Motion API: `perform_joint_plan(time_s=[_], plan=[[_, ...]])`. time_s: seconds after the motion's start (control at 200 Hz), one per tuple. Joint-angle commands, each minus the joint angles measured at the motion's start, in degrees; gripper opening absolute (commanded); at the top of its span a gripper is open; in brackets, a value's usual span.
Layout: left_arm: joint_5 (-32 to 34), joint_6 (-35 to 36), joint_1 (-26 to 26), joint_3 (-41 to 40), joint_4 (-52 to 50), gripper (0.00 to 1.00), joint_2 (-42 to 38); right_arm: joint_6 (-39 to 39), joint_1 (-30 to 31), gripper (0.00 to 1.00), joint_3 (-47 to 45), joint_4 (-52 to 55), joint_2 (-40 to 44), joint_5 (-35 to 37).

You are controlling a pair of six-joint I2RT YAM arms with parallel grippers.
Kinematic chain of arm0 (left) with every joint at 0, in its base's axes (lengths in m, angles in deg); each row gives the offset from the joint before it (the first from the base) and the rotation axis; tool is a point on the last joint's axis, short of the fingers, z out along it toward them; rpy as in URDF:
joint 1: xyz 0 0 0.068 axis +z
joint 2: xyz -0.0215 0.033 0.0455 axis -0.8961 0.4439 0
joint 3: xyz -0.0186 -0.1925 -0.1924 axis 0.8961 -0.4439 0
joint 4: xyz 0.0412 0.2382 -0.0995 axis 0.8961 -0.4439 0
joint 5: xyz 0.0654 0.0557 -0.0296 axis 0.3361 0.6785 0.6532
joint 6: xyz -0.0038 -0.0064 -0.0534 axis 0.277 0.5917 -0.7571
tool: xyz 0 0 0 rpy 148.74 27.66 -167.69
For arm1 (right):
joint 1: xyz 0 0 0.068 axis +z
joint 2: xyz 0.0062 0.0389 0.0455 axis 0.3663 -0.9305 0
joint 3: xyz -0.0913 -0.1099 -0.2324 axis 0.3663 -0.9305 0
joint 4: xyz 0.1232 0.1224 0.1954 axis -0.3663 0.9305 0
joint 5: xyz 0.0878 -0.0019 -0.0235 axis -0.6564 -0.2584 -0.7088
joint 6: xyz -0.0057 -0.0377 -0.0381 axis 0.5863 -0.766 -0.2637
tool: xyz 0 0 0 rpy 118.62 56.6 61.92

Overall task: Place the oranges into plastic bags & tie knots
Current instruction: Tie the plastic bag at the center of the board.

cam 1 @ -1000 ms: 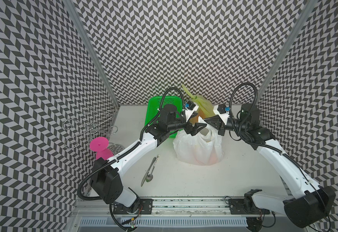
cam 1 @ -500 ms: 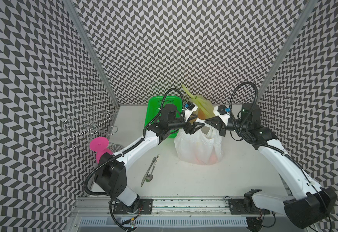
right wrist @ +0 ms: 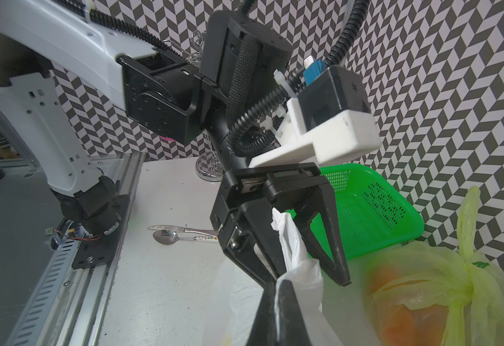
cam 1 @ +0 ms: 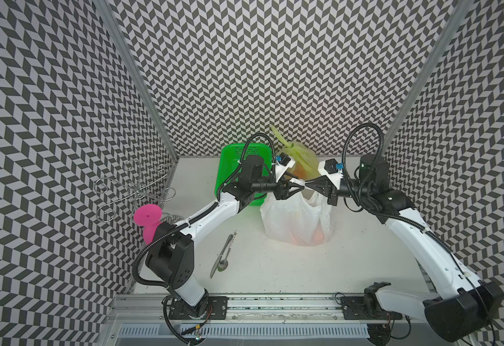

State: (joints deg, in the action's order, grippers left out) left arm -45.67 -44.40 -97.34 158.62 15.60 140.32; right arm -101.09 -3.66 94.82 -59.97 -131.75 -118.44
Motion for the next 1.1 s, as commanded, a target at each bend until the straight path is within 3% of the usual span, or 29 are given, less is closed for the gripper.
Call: perform_joint_plan(time_s=[0.0,0.38,0.486,0.746,1.096], plan=[[-5.42,0.46,0.15,1.09,3.33,0.54,0.81,-0.69,0.22,0.0,0.28,-1.13,0.91,-0.67],[-8.25,-6.75,1.34,0.57,8.22,0.27,1.82,-2.18,0.26,0.0,-2.46,0.05,2.84,1.97],[-7.82,-6.59,1.62,0.56,7.87,0.24,1.83,-2.18,0.16,0.0,-4.71,-0.35,4.24,2.49],[-10.84,-6.15,1.7,0.8,6.61,0.26,3.37,-0.89,0.13,0.0,-10.08,-2.73,5.25,2.87],[-17.8,-4.34,1.37,2.31,3.67,0.36,5.59,-0.31,0.07,0.0,-13.03,-6.68,4.41,6.83]])
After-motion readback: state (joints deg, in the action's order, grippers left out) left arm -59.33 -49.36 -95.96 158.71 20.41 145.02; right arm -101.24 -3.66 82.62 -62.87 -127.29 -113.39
